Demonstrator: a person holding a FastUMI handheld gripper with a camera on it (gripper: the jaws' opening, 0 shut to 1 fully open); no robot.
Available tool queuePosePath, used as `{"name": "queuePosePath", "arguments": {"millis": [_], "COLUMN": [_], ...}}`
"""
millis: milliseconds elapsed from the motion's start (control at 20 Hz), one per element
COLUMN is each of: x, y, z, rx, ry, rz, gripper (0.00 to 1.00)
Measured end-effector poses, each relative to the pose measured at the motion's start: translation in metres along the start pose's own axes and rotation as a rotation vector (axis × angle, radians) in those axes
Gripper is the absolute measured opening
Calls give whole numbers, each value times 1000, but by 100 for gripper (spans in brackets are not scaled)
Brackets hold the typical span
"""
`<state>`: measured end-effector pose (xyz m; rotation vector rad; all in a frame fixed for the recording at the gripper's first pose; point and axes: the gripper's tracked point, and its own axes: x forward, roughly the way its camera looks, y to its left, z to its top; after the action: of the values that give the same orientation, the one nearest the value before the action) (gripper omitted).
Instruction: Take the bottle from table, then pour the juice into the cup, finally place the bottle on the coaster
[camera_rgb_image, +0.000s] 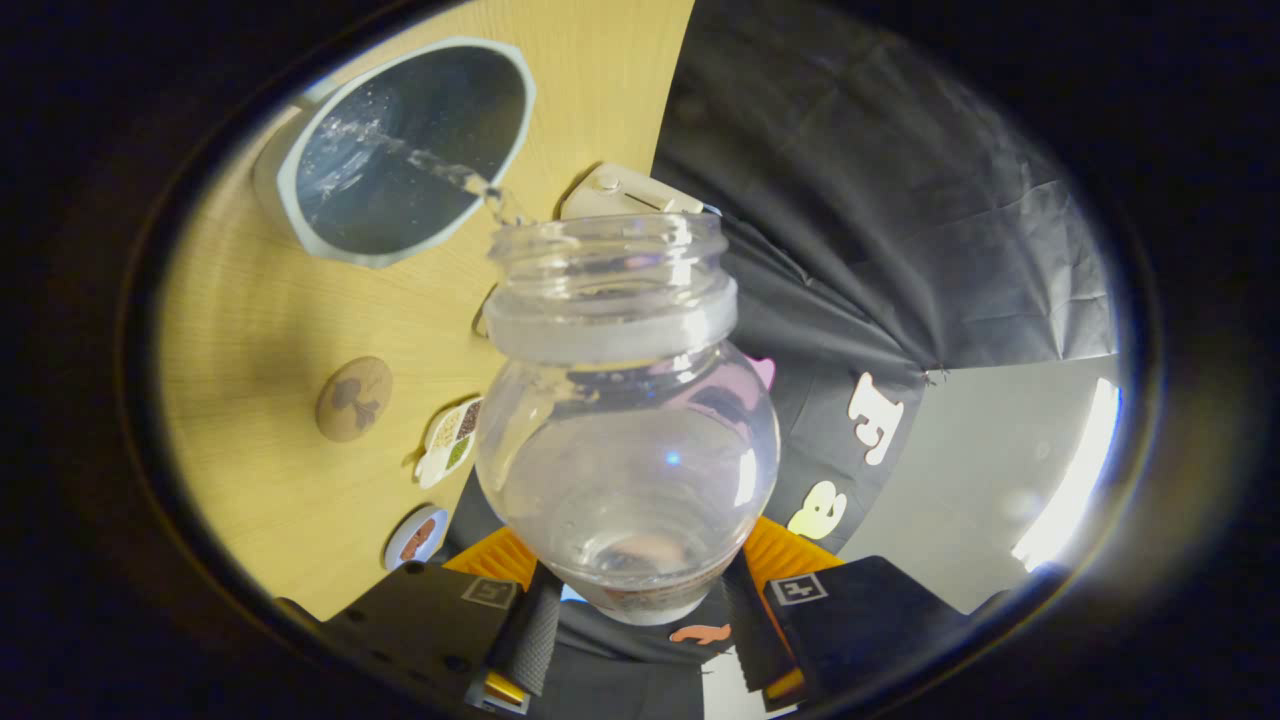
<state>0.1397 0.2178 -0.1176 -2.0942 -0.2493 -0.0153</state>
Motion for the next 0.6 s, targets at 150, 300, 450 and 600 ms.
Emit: {"name": "queuePosePath", "arguments": {"millis": [150, 300, 450, 600], "x": [-1, -4, -5, -6], "y": [-4, -5, -5, -6], "z": [2, 4, 5, 5], "rx": [-12, -25, -33, -29], "ry": [-13, -25, -38, -42], "rz": [-18, -26, -31, -36], "gripper": [77, 77, 77, 77]}}
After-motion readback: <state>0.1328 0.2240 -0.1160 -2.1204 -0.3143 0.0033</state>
